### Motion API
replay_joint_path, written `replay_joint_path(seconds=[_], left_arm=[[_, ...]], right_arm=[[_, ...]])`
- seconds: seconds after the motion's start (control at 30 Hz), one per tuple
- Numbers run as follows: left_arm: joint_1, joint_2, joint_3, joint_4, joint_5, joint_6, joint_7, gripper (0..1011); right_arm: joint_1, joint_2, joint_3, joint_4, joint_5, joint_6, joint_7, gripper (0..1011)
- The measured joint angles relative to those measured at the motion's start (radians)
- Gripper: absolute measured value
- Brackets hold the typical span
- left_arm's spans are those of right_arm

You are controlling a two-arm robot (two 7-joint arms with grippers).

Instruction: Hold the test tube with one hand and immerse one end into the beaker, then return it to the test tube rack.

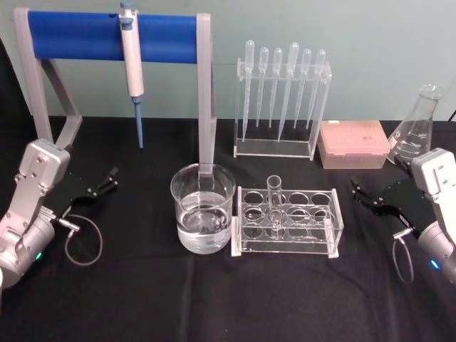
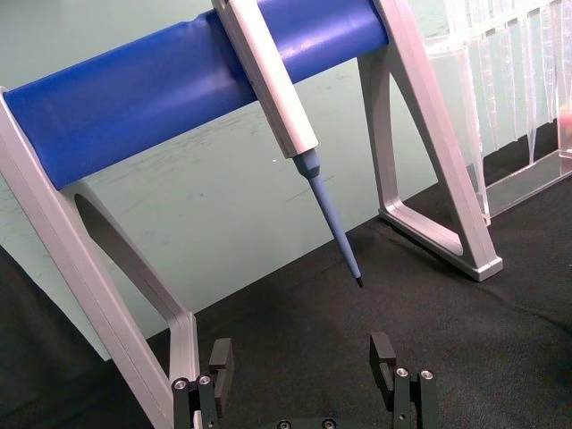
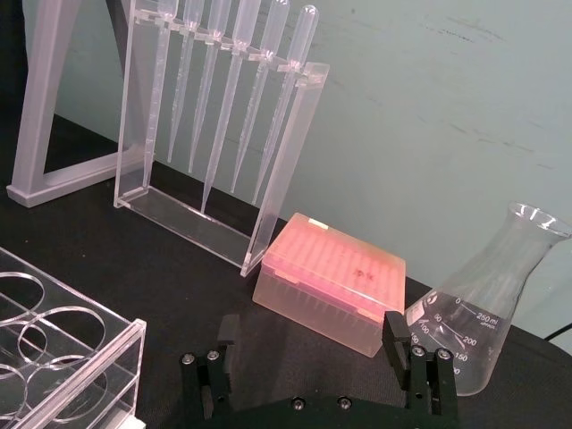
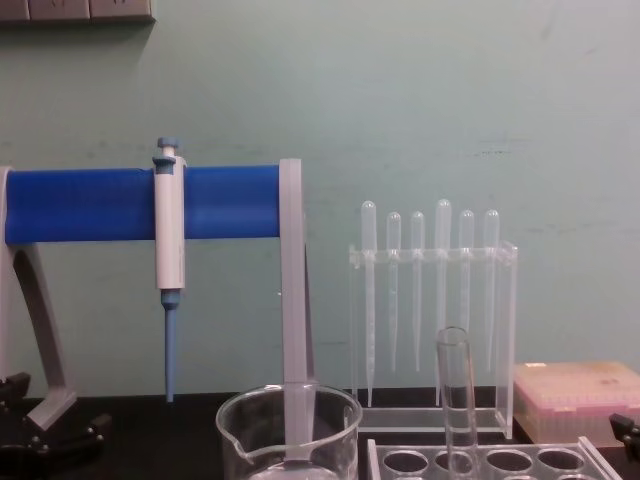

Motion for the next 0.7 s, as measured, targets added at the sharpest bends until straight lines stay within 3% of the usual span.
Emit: replay_joint_path(seconds=[0.7], left_arm=[[0.000, 0.000, 0.000, 0.000, 0.000, 0.000, 0.000, 1000]], right_arm=[[0.000, 0.000, 0.000, 0.000, 0.000, 0.000, 0.000, 1002]])
